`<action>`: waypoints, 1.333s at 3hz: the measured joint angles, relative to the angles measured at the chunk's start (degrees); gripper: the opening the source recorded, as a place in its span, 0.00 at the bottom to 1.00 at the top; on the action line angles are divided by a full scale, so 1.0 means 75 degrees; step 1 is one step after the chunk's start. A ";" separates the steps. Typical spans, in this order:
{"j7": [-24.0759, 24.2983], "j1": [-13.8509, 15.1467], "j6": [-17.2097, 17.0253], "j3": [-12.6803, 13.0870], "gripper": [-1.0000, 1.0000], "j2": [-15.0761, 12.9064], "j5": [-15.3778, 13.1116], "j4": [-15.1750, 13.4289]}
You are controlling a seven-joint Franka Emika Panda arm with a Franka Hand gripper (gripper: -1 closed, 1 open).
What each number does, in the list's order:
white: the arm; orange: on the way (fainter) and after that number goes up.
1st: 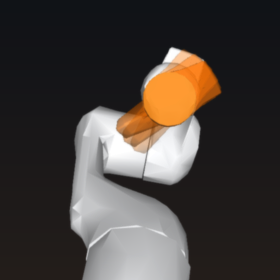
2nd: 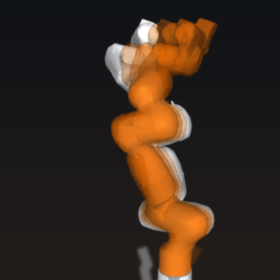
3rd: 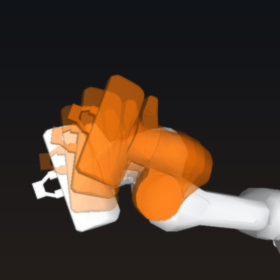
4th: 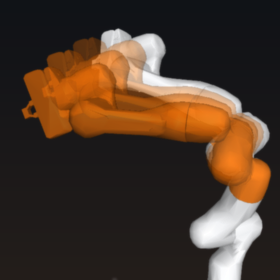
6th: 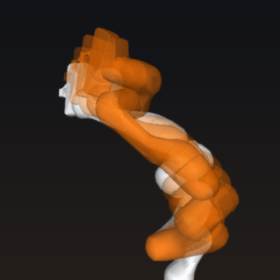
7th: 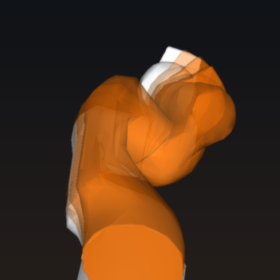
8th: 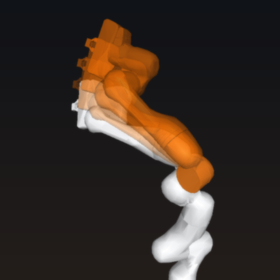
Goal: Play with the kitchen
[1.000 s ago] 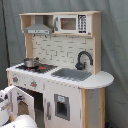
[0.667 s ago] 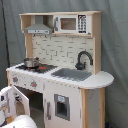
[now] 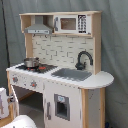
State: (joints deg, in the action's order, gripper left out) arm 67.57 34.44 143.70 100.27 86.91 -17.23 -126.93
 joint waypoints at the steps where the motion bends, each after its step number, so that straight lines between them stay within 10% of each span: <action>1: -0.0017 -0.0016 -0.0673 0.0083 0.00 -0.0024 0.0000 0.0414; 2: -0.0026 -0.0002 -0.0859 0.0108 0.00 -0.0045 0.0000 0.0525; 3: -0.0024 -0.0002 -0.0876 0.0116 1.00 -0.0048 0.0000 0.0523; 4: 0.0215 -0.0080 -0.1281 0.0526 1.00 -0.0122 0.0001 0.0526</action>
State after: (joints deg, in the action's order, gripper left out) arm 69.19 33.84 134.10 104.21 85.99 -17.23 -122.99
